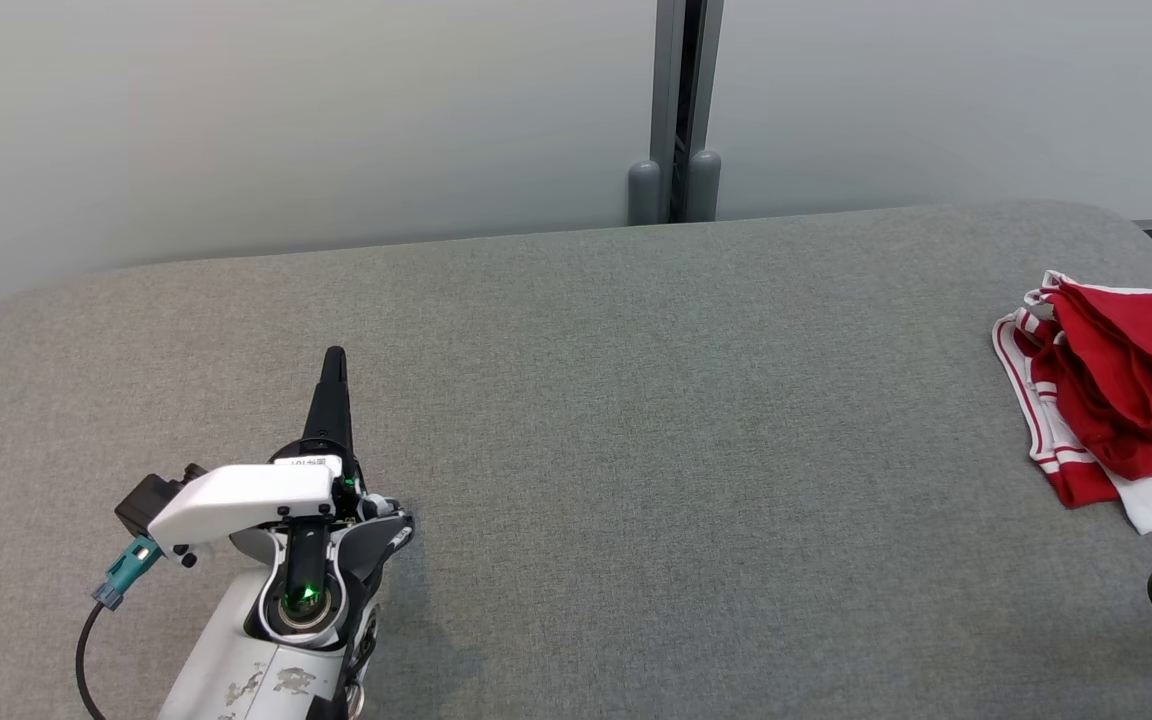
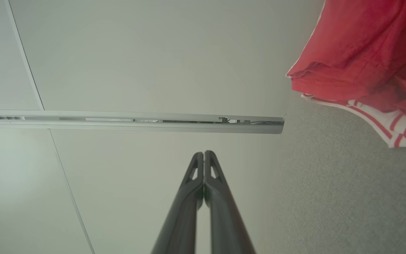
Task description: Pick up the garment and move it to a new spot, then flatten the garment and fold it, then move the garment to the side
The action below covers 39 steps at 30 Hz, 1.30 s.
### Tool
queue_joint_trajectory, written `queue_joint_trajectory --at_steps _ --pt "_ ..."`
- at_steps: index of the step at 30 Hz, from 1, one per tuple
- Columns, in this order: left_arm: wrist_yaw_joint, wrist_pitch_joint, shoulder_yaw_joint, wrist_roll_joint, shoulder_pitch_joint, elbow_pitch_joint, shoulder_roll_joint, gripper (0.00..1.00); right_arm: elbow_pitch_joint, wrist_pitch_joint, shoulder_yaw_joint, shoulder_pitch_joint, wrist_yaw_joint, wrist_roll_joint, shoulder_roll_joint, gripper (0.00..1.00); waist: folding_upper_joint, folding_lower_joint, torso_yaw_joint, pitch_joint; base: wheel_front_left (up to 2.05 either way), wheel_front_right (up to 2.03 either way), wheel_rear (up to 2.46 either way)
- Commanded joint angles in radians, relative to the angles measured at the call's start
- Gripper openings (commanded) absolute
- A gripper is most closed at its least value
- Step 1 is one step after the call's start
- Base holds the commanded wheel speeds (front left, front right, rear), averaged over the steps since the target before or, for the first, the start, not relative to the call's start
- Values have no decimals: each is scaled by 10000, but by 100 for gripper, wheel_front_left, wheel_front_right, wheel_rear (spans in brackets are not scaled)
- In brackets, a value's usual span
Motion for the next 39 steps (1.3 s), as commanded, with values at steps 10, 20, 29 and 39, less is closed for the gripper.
queue_joint_trajectory --at_steps 10,20,29,39 --pt "-75 -3 10 -5 -106 6 56 0 33 -67 29 41 0 115 -97 0 0 0 0 0 0 0 0" --pt "-75 -3 10 -5 -106 5 56 0 32 -68 51 49 2 116 -108 0 0 0 0 0 0 0 0" --pt "-66 -3 10 -5 -106 5 56 0 33 -83 70 55 0 131 -115 0 0 0 0 0 0 0 0" --pt "-66 -3 10 -4 -105 4 56 0 34 -90 90 61 2 148 -123 0 0 0 0 0 0 0 0"
